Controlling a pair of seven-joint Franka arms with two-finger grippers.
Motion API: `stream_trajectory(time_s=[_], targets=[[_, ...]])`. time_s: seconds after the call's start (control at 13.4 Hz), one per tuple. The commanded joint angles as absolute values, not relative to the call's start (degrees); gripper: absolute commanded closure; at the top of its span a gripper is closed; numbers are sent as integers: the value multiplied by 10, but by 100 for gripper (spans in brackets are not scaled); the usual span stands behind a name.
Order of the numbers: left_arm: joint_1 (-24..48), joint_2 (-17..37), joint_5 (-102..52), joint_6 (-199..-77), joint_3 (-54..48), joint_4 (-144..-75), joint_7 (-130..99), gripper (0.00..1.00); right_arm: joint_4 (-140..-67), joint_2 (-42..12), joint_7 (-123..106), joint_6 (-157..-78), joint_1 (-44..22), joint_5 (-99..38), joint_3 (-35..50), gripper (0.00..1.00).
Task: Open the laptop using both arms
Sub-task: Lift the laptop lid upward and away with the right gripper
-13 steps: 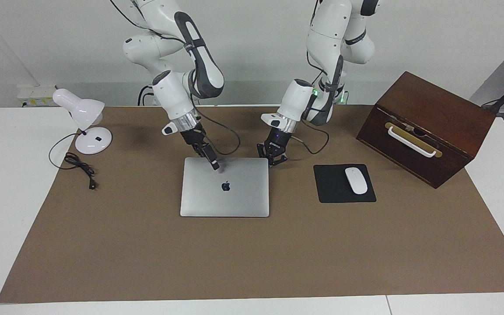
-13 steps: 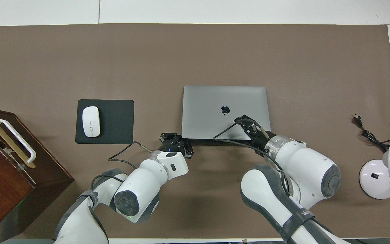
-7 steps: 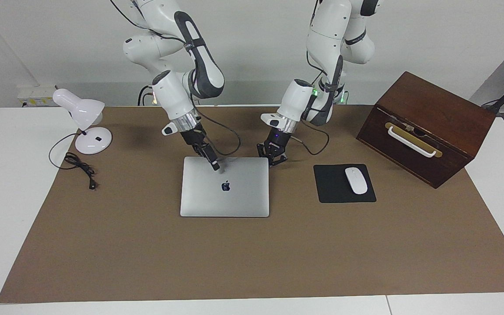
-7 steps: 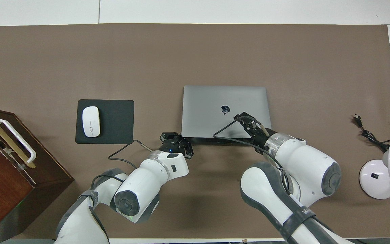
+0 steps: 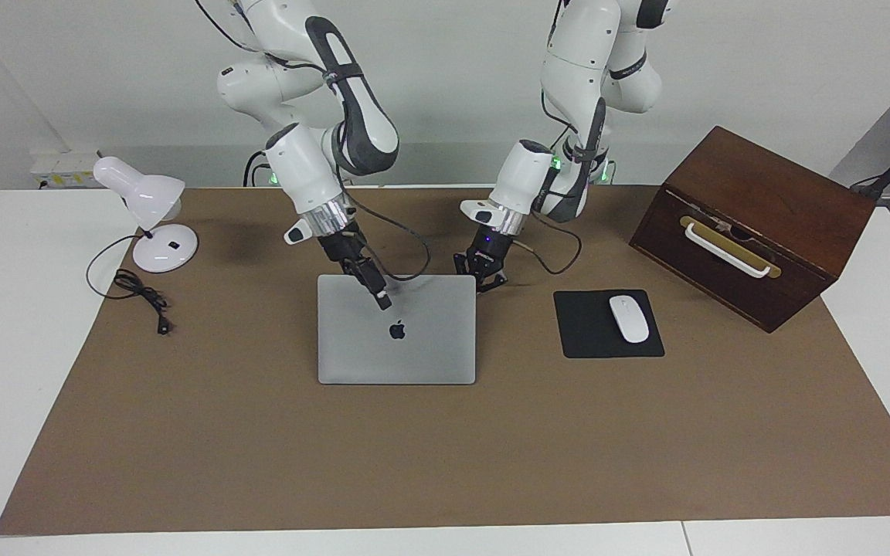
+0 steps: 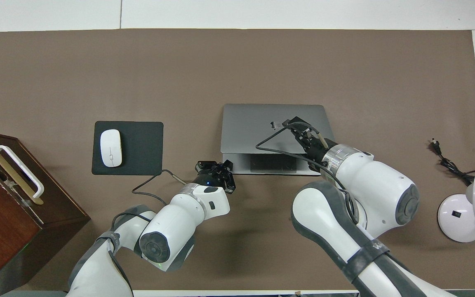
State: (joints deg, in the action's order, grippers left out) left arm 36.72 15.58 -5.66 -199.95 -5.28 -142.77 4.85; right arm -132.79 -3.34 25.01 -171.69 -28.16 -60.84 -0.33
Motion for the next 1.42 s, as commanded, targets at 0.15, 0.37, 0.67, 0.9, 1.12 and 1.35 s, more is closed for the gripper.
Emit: stream_trajectory(time_s=[0.15,0.37,0.67,0.9,1.12,1.35], targets=[[374,180,-54,-2008,-42,-1419,59,100,-1237,-96,217,-1726,-258,-617,-1,0],[374,180,-54,-2008,-42,-1419,59,100,-1210,-103,190,-1722,-243,-616,-1,0],[373,180,-54,-2008,-42,-1419,59,100,-1161,-133,172,-1714,-229,-614,-2,0],[373,180,-54,-2008,-43,-1419,59,100,-1129,-162,165,-1715,-229,-614,-2,0],[373,180,-54,-2008,-42,-1419,59,100,-1117,-170,163,-1715,-226,-614,-2,0],[373,180,-54,-2008,-43,-1419,58,100,-1118,-170,165,-1715,-228,-614,-2,0]])
